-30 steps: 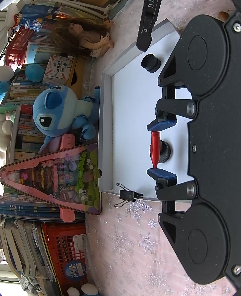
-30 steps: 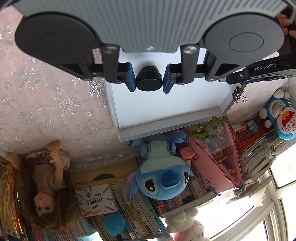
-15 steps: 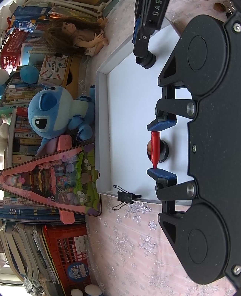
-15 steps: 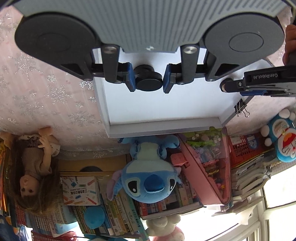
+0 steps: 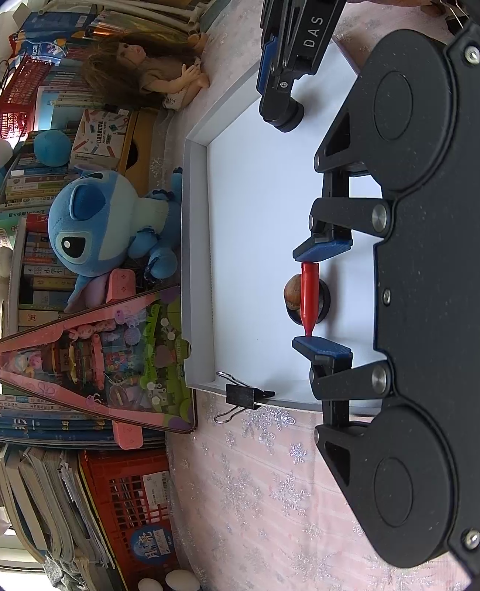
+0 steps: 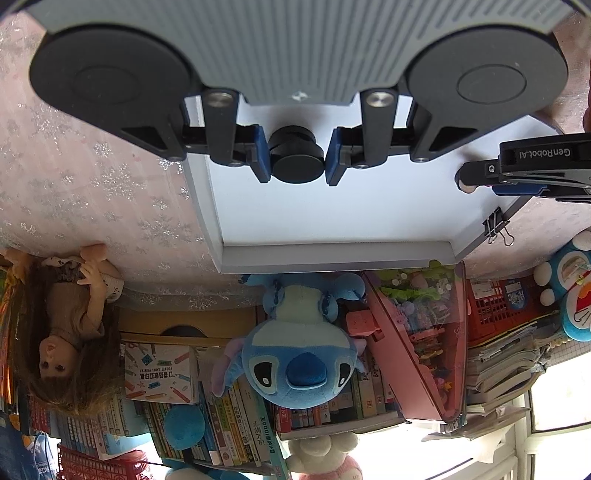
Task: Organize rigid objects
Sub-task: 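Carry the red stick over the tray while the right gripper sets the black cap inside, then open the left gripper to drop the red stick beside the nut while the right gripper opens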
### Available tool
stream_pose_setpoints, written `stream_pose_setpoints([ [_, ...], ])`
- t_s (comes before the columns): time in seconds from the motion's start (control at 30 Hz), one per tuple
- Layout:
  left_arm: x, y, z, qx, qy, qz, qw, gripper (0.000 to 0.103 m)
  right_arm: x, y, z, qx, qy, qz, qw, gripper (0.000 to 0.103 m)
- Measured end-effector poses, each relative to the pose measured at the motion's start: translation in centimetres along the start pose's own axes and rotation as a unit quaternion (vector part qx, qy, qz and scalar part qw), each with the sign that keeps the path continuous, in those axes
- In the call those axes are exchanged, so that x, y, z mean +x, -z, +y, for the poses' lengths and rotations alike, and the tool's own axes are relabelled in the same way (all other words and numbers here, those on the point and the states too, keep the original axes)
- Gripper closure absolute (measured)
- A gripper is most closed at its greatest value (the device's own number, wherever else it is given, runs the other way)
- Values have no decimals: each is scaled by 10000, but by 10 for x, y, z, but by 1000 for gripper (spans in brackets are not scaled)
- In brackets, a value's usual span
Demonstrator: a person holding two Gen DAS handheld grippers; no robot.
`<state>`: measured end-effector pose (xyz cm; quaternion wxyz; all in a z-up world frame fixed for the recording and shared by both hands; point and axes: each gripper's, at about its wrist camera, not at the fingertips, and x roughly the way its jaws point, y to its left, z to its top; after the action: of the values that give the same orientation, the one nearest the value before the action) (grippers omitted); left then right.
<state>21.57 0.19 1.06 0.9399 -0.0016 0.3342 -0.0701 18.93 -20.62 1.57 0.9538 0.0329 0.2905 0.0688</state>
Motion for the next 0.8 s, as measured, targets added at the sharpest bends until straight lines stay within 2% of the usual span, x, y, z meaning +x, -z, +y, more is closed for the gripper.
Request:
stream_pose_setpoints([
  [0.3,1,1,-1,27,16,-2,10000,61,3,0,-5,147,-50,81,9998,60],
  [0.37,1,1,-2,30,27,-1,10000,61,4,-1,-5,128,-57,104,9998,46],
  [0.47,0,0,-3,56,25,0,10000,61,6,-1,-2,58,-52,206,9998,43],
  [0.73,-2,1,-5,104,30,-8,9999,61,14,-2,5,-144,104,512,9985,44],
  [0.77,-2,1,-5,111,31,-10,9999,61,14,-2,5,-147,82,546,9984,55],
  [0.8,-3,1,-5,114,29,-10,9999,61,15,-1,6,-155,81,565,9983,60],
])
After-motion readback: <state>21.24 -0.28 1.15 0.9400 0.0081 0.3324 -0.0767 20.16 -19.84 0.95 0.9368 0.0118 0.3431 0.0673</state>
